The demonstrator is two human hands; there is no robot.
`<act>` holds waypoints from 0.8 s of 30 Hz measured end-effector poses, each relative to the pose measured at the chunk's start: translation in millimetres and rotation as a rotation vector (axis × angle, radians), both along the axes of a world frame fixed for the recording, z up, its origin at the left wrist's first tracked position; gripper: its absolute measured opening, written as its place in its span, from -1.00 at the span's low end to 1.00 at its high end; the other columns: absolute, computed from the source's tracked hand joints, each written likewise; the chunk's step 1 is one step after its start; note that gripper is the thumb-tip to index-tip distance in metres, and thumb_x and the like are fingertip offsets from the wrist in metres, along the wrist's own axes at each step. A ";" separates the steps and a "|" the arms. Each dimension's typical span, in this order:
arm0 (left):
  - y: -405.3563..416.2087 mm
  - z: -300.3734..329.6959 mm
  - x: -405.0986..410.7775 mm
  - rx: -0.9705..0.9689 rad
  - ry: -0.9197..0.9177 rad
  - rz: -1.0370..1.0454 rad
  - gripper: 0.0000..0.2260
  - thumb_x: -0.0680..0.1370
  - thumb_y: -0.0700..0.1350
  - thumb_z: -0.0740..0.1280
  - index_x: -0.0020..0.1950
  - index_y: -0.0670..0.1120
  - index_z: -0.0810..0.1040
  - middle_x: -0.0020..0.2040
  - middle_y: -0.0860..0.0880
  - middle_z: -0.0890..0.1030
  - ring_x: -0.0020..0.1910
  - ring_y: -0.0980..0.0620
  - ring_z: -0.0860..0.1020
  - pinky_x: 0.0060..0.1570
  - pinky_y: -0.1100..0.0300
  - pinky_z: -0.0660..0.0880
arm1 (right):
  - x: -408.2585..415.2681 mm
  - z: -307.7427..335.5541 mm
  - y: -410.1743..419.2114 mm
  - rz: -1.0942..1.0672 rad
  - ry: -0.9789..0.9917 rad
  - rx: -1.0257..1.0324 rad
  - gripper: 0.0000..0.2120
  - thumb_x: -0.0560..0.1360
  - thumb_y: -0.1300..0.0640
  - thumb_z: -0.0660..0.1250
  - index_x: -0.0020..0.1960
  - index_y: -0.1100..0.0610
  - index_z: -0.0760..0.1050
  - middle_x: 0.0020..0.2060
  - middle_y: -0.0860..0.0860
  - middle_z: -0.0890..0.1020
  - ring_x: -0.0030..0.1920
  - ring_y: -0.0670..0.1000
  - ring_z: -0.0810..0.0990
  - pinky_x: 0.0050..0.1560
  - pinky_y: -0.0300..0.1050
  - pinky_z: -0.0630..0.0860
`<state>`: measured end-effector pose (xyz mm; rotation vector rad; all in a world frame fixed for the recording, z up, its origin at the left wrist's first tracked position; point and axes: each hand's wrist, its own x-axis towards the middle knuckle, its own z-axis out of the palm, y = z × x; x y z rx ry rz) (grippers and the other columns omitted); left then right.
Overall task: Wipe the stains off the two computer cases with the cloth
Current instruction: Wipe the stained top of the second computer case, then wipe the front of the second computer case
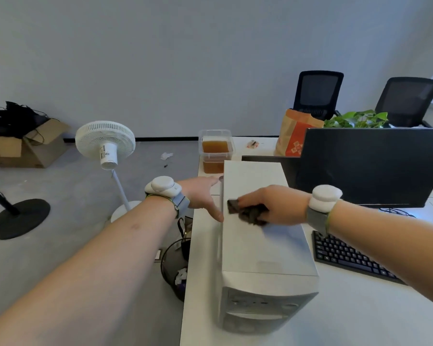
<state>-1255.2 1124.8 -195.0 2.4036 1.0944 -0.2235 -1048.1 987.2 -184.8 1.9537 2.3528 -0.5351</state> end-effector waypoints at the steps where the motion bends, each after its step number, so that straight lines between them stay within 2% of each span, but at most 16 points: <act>1: -0.8 -1.7 -5.7 0.001 0.023 0.004 0.13 0.30 0.21 0.65 0.68 -0.05 0.07 0.65 -0.02 0.21 0.60 -0.07 0.22 0.52 0.05 0.25 | 2.6 -1.1 10.3 -0.045 -0.037 0.052 -0.51 0.58 0.16 0.35 0.45 -0.19 0.45 0.23 -0.13 0.63 0.20 0.01 0.61 0.29 -0.12 0.52; 2: -2.4 -2.0 -7.6 -0.005 0.028 0.001 0.15 0.29 0.22 0.65 0.68 -0.04 0.05 0.65 -0.02 0.21 0.60 -0.08 0.23 0.52 0.03 0.27 | 8.1 -1.3 24.4 -0.120 -0.047 0.094 -0.53 0.59 0.17 0.33 0.45 -0.13 0.46 0.25 -0.09 0.63 0.24 0.06 0.60 0.28 -0.15 0.51; 4: -8.0 -3.1 -10.5 -0.022 0.021 -0.012 0.16 0.29 0.21 0.65 0.68 -0.01 0.03 0.65 -0.01 0.22 0.59 -0.08 0.25 0.50 0.04 0.30 | 12.2 -1.9 53.2 -0.280 -0.005 0.114 -0.59 0.61 0.22 0.26 0.44 -0.01 0.50 0.24 -0.02 0.63 0.23 0.08 0.60 0.10 -0.33 0.49; 5: -11.5 -3.7 -11.6 -0.024 0.011 -0.022 0.15 0.30 0.19 0.66 0.68 0.01 0.02 0.65 0.00 0.22 0.58 -0.08 0.26 0.48 0.06 0.30 | 11.3 -3.8 67.4 -0.332 -0.007 0.125 -0.61 0.62 0.22 0.23 0.42 0.04 0.50 0.24 0.02 0.63 0.22 0.10 0.60 0.08 -0.28 0.51; 7: -17.5 -4.1 -12.8 -0.017 -0.007 -0.032 0.13 0.32 0.17 0.65 0.68 0.04 0.02 0.65 0.03 0.22 0.58 -0.07 0.26 0.44 0.10 0.30 | 4.0 -7.9 89.9 -0.381 -0.032 0.162 -0.63 0.61 0.20 0.22 0.40 0.11 0.50 0.26 0.10 0.60 0.23 0.16 0.58 0.20 -0.01 0.53; 9: -20.2 -7.0 -15.5 0.002 -0.007 -0.040 0.12 0.33 0.19 0.64 0.68 0.03 0.01 0.66 0.03 0.18 0.59 -0.07 0.24 0.46 0.07 0.29 | -10.0 -15.0 101.0 -0.380 -0.039 0.191 -0.67 0.60 0.21 0.22 0.35 0.15 0.52 0.22 0.13 0.60 0.19 0.19 0.58 0.23 0.09 0.53; 12: -21.1 -6.2 -17.5 0.011 0.021 -0.018 0.20 0.30 0.26 0.63 0.68 -0.03 -0.05 0.67 -0.02 0.16 0.59 -0.11 0.26 0.47 0.01 0.34 | -29.8 -19.4 91.6 -0.291 0.000 0.215 -0.67 0.65 0.24 0.18 0.37 0.11 0.52 0.14 0.03 0.63 0.09 0.07 0.60 0.16 -0.13 0.52; 14: -21.6 -6.1 -17.4 0.028 0.034 -0.009 0.24 0.27 0.29 0.63 0.68 -0.05 -0.08 0.67 -0.06 0.14 0.58 -0.13 0.25 0.47 -0.05 0.36 | -39.3 -19.7 72.7 -0.297 0.049 0.211 -0.57 0.62 0.27 0.20 0.44 -0.02 0.49 0.18 -0.04 0.62 0.13 0.03 0.58 0.10 -0.22 0.44; 16: -22.1 -4.7 -16.8 0.088 0.076 -0.025 0.26 0.26 0.35 0.60 0.68 -0.09 -0.08 0.67 -0.09 0.07 0.62 -0.13 0.15 0.51 -0.14 0.29 | -48.0 -19.5 50.9 -0.322 0.086 0.199 -0.47 0.59 0.27 0.24 0.49 -0.13 0.45 0.30 -0.07 0.60 0.24 0.04 0.56 0.18 -0.21 0.42; 20: -23.7 -4.0 -14.0 0.197 0.139 -0.059 0.27 0.24 0.43 0.55 0.67 -0.13 -0.05 0.68 -0.10 -0.01 0.66 -0.14 -0.04 0.55 -0.32 0.06 | -58.6 -16.0 4.0 -0.326 0.104 0.135 -0.44 0.59 0.28 0.25 0.50 -0.17 0.43 0.40 -0.11 0.54 0.34 0.05 0.52 0.34 -0.16 0.38; 24: -36.3 6.2 -10.5 0.299 0.111 -0.146 0.10 0.34 0.34 0.55 0.65 -0.12 0.07 0.65 -0.12 0.08 0.64 -0.15 0.02 0.55 -0.27 0.05 | -55.7 -15.9 -32.5 -0.370 0.138 0.095 -0.45 0.58 0.31 0.25 0.45 -0.18 0.49 0.41 -0.15 0.53 0.32 0.03 0.53 0.40 -0.13 0.41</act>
